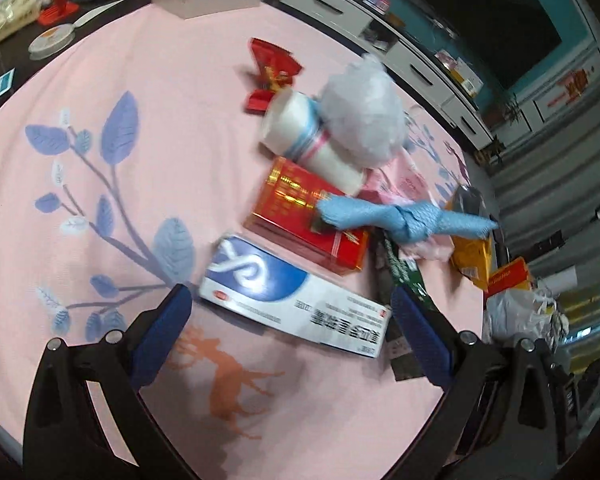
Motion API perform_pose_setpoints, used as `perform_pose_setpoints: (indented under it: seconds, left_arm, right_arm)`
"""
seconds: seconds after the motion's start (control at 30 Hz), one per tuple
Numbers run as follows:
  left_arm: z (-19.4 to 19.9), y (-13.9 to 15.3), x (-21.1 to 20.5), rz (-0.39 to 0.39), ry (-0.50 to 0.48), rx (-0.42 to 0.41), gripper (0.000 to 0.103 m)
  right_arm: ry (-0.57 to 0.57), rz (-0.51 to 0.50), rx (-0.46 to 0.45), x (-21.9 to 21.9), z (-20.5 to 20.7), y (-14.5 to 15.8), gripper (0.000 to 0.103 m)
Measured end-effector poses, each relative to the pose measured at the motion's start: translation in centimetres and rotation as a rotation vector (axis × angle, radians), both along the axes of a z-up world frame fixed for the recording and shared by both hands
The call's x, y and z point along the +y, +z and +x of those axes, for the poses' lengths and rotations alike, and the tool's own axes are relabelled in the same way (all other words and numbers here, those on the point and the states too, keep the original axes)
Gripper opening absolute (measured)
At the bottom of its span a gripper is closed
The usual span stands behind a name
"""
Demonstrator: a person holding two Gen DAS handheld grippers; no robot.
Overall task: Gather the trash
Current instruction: 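Return to the table and grasp the yellow chip bag with the right tool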
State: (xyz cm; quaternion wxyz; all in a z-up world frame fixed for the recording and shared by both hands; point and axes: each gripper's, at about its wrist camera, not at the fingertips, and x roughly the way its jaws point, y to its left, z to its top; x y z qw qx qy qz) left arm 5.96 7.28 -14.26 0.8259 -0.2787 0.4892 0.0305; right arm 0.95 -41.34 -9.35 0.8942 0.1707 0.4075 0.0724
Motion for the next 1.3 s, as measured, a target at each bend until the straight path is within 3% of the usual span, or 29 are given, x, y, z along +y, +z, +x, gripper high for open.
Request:
perform_pose_setpoints:
  seconds: [0.17,0.33,0.5,0.67,0.97,1.07,1.17,1.23,1.3]
  left_arm:
    - [0.3,0.2,1.5,-0.009,0.027,-0.022,0.1]
    - [0.7,0.8,2.1,0.001,0.029,-0.063,0.1]
    - [2.2,0.7,2.1,-0.035,0.001,-0.067,0.1]
    - [3.5,0.4,1.4,-0.025,-0.013,-0.063,0.1]
    - [5.7,-0.3,0.5,-0.021,-0.025,-0.041,0.1]
    - [5.9,-0.5,0.3,-0.004,-0.04,-0.04,0.1]
    - [5.9,-0.9,0.8,-0.045,-0.028,-0.029,0.1]
    - [5.9,-0.9,1.1,-0.065,-0.019,-0.031,0.1]
    - [6.0,-1.0,1.2,-0.065,-0.019,-0.032,0.1]
  right_arm:
    - [0.047,-0.028,-0.002,4.1,2.3,1.4,0.088]
    - [0.079,-0.081,-0.06,8.3,4.7,4.2,0.088]
    - [0.065,-0.205,-0.092,12.1,8.5,5.2,0.088]
    - [-0.016,-0.457,-0.106,14.9,12.4,4.0,0.088]
    - [-0.003,-0.576,-0.039,15.9,16.0,-0.9,0.086]
    - [0.011,-0.571,-0.003,15.7,16.9,-2.2,0.08]
    - [0.044,-0.525,0.015,15.4,17.1,-2.9,0.077]
    - [0.059,-0.507,0.038,15.1,17.3,-3.2,0.064]
    - [0.069,-0.455,0.054,14.7,17.2,-3.4,0.061]
